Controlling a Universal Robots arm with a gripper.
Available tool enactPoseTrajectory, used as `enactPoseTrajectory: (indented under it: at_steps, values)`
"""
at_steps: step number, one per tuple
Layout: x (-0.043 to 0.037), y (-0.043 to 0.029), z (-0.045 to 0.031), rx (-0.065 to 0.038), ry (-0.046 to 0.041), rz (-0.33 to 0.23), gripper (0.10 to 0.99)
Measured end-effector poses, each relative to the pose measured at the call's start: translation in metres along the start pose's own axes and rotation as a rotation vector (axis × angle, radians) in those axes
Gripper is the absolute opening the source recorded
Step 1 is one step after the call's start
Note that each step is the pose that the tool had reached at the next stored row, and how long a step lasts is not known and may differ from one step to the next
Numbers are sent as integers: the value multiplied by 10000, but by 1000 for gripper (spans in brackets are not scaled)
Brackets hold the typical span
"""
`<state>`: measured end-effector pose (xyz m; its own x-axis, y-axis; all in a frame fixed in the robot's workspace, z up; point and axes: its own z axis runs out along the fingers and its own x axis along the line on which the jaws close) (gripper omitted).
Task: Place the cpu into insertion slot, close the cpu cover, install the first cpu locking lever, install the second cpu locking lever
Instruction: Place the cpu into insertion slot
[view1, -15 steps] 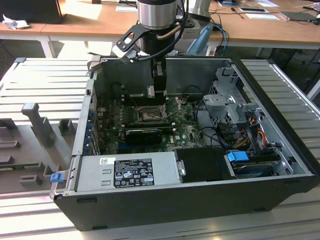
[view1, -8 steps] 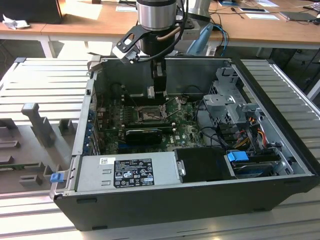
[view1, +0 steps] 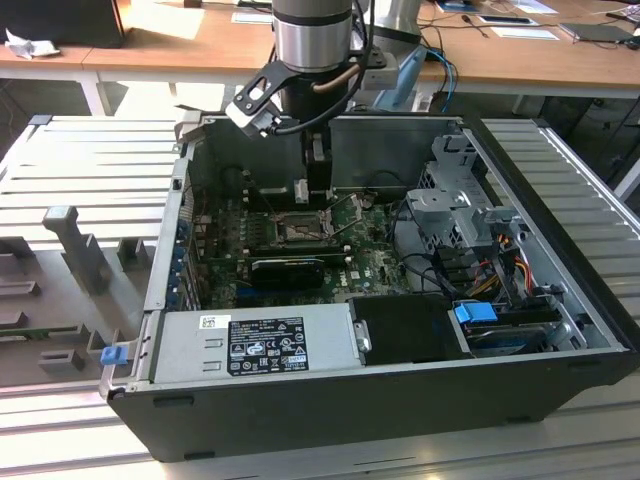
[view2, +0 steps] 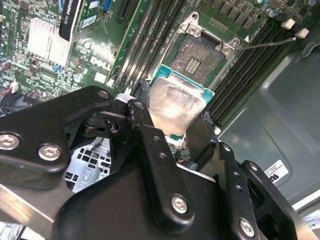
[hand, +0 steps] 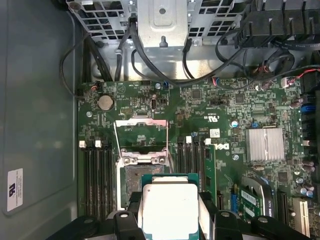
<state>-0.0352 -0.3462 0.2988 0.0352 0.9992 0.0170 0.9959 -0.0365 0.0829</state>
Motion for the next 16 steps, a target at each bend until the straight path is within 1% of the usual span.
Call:
enactPoseTrajectory:
  at_steps: [2,7,9,11,14,15,16]
  values:
    - [-1,-4,51,0,-1,0,533]
    - [-2,-10,124,0,-1,0,533]
    - [-3,-12,142,0,0,0,533]
    - [-3,-15,180,0,0,0,533]
    - [-4,-17,207,0,-2,0,533]
    - [-4,-19,223,0,11,-1,533]
    - [-5,-20,234,7,60,1,533]
